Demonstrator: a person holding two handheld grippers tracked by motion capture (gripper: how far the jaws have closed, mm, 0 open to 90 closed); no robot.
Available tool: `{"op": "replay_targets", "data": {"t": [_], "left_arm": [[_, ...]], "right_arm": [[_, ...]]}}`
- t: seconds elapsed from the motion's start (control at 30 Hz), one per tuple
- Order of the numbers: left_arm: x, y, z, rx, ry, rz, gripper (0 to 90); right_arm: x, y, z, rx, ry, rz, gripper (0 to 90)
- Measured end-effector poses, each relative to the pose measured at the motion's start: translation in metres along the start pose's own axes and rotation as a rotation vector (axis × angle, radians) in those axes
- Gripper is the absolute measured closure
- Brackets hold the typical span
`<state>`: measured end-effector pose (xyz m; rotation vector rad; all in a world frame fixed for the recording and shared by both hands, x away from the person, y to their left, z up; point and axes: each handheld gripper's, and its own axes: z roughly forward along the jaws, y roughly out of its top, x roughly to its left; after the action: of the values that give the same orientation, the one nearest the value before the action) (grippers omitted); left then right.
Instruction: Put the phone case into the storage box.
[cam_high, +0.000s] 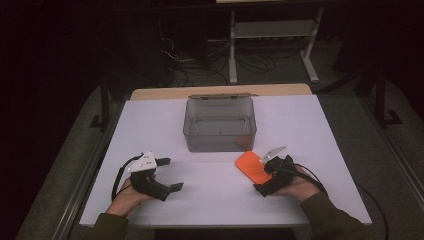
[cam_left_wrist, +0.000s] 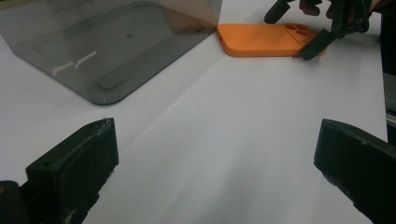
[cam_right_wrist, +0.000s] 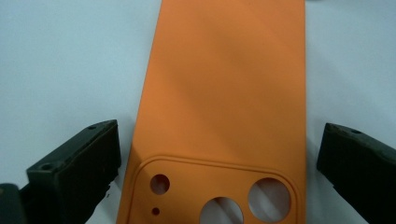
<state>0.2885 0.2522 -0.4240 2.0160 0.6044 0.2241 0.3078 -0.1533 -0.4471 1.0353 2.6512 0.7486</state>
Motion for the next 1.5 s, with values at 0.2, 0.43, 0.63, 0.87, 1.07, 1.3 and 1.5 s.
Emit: {"op": "replay_targets", "data": {"t": [0.2,0.43,0.63,0.87,1.07,1.3,1.5], "left_arm": [[-0.0001,-0.0001,0.0003,0.002,0.0,0.0,0.0],[-0.0001,-0.0003,0.0001,0.001,0.002,-0.002,0.0],[0.0001,-0.0004,0.0001,0.002,0.001,-0.003,0.0],[-0.0002,-0.0003,0.0002,0.001,0.003,-0.003,0.0],[-0.0001,-0.0005,0.0002,0.0,0.003,-0.003,0.0],[-0.0004,-0.0005,0.0005,0.002,0.003,-0.003,0.0],[-0.0002,-0.0006,0.0004,0.003,0.002,-0.001,0.0]], "right_arm": [[-0.0006,0.0,0.0008,0.01,0.006,0.015,0.0],[0.0004,-0.0015,-0.0001,0.002,0.001,0.02,0.8],[0.0047,-0.0038,-0.0042,-0.016,0.0,0.016,9.4],[0.0061,-0.0029,-0.0049,-0.007,-0.001,0.019,11.1],[0.0063,-0.0029,-0.0055,-0.009,-0.001,0.026,13.0],[0.0061,-0.0019,-0.0058,-0.003,0.001,0.033,13.8],[0.0056,-0.0011,-0.0059,0.0,0.005,0.02,14.2]]}}
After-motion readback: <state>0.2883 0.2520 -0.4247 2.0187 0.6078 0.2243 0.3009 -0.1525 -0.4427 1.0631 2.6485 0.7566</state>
